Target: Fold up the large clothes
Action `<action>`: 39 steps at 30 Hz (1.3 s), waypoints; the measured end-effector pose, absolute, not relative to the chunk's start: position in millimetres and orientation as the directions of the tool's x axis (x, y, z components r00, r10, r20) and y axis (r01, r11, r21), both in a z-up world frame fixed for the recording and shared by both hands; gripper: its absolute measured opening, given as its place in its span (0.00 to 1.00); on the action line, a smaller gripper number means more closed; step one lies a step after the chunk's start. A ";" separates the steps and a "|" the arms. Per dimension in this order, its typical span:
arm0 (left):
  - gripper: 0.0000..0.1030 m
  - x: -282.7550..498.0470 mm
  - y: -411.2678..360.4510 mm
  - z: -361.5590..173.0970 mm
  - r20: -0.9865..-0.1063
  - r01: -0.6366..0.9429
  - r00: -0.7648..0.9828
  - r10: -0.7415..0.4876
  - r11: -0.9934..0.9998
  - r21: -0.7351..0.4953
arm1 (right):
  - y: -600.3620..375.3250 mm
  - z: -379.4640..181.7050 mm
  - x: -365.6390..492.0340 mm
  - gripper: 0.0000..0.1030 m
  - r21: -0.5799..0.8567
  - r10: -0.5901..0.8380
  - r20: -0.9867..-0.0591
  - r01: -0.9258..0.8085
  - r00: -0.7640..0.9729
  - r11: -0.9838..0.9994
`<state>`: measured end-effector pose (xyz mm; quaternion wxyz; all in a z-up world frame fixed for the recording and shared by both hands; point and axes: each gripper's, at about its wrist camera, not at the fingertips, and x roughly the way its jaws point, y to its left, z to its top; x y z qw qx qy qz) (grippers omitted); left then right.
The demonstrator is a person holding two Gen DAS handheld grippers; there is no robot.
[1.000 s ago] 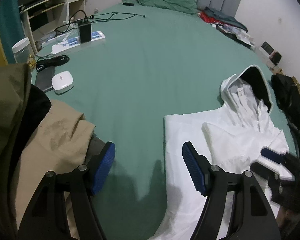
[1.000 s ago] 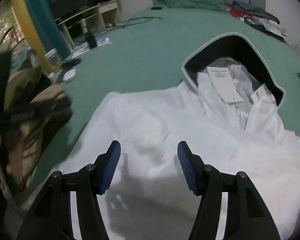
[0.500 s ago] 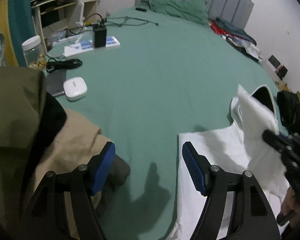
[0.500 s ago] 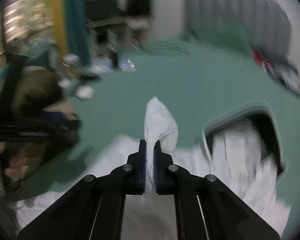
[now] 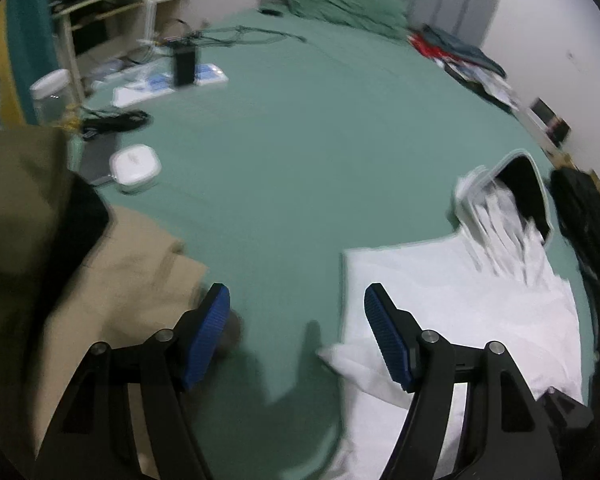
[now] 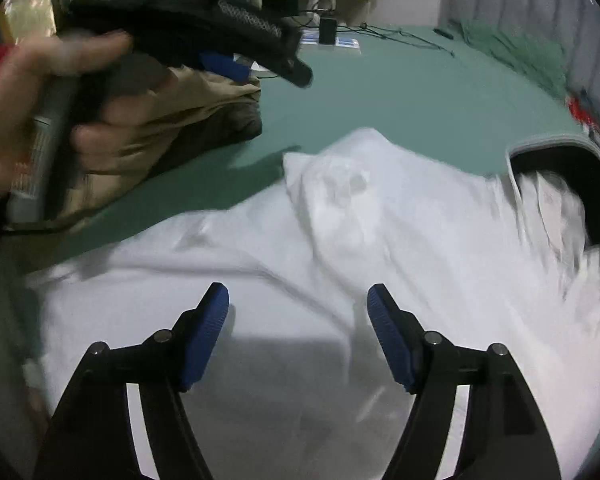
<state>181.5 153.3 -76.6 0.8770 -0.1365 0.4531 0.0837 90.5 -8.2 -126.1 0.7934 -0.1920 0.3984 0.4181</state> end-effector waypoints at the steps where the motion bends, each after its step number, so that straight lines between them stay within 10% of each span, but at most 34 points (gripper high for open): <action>1: 0.71 183.2 147.9 -79.9 -0.820 -0.257 0.573 0.018 0.953 -0.159 | -18.7 -122.9 88.1 0.70 0.033 0.515 -0.787 -0.810 0.340 0.585; 12: 0.71 183.7 113.4 -114.8 -0.886 -0.166 0.463 -0.033 0.978 -0.124 | -77.4 -132.4 197.0 0.69 0.125 0.455 -0.818 -0.665 0.351 0.737; 17: 0.71 181.9 106.2 -116.9 -0.895 -0.135 0.442 -0.061 0.982 -0.133 | -66.9 -144.7 181.1 0.09 0.080 0.408 -0.855 -0.696 0.320 0.714; 19: 0.71 180.6 100.9 -117.4 -0.897 -0.112 0.438 -0.060 0.986 -0.121 | -67.9 -136.5 171.1 0.03 0.031 0.397 -0.839 -0.696 0.372 0.718; 34: 0.71 138.8 121.4 -107.6 -0.891 -0.151 0.447 -0.082 0.975 -0.165 | -59.2 -156.5 52.7 0.04 -0.182 0.340 -0.840 -0.811 0.422 0.556; 36: 0.71 137.2 123.0 -101.6 -0.881 -0.150 0.465 -0.088 0.973 -0.176 | -58.8 -151.4 56.2 0.16 -0.183 0.326 -0.839 -0.790 0.436 0.585; 39: 0.71 141.9 120.6 -91.9 -0.852 -0.135 0.513 -0.109 0.969 -0.205 | -58.4 -139.4 69.1 0.58 -0.138 0.359 -0.824 -0.770 0.438 0.624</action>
